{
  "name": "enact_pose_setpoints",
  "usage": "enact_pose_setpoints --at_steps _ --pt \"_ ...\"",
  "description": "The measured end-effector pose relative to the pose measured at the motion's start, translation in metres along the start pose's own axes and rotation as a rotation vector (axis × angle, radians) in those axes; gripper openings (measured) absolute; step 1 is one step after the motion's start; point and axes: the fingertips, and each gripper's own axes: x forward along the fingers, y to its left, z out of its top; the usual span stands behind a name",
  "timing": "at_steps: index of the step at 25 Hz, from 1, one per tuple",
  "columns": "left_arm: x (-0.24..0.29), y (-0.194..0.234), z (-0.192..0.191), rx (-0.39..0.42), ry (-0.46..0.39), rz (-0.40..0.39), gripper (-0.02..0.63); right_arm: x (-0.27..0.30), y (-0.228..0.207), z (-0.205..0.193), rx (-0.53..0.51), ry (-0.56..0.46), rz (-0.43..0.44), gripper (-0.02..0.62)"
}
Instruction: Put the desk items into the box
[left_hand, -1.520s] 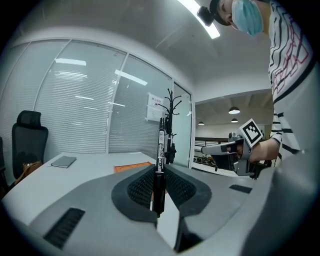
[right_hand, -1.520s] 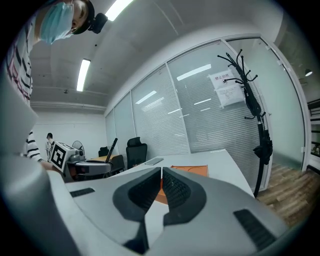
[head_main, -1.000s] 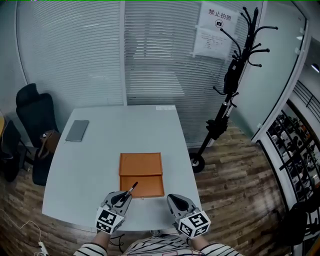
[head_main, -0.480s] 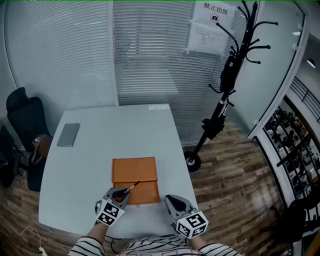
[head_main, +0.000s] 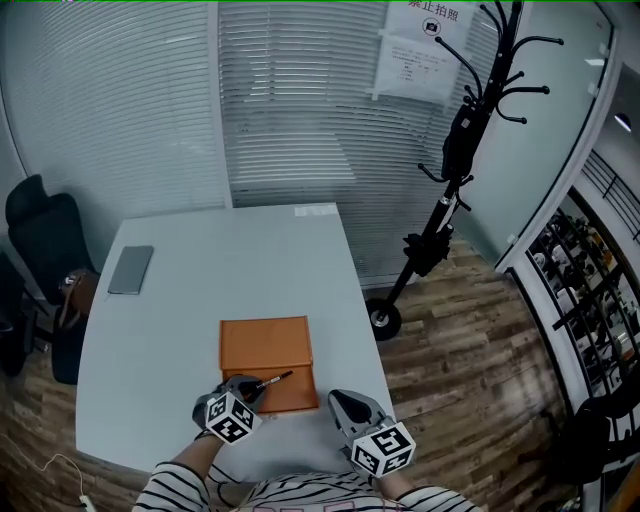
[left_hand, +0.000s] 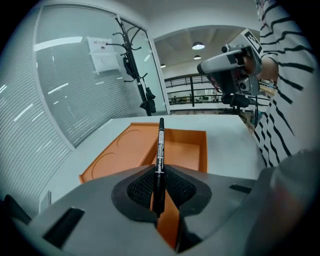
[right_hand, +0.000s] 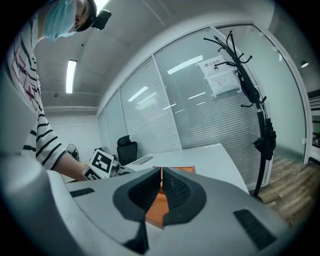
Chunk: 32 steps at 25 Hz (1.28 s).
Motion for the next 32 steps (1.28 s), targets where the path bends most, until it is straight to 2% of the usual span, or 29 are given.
enact_pose_setpoints --at_steps 9,15,24,32 --pt "0.037 -0.004 -0.017 0.072 0.174 -0.073 0.064 0.009 -0.014 -0.002 0.015 0.019 -0.002 0.026" --pt "0.053 -0.009 -0.026 0.111 0.249 -0.102 0.064 0.010 -0.021 -0.007 0.017 0.030 0.000 0.026" --pt "0.064 -0.011 -0.038 0.122 0.313 -0.114 0.064 0.006 -0.027 -0.012 0.025 0.041 -0.002 0.026" --pt "0.067 -0.010 -0.040 0.111 0.320 -0.115 0.064 0.007 -0.032 -0.012 0.023 0.050 0.004 0.026"
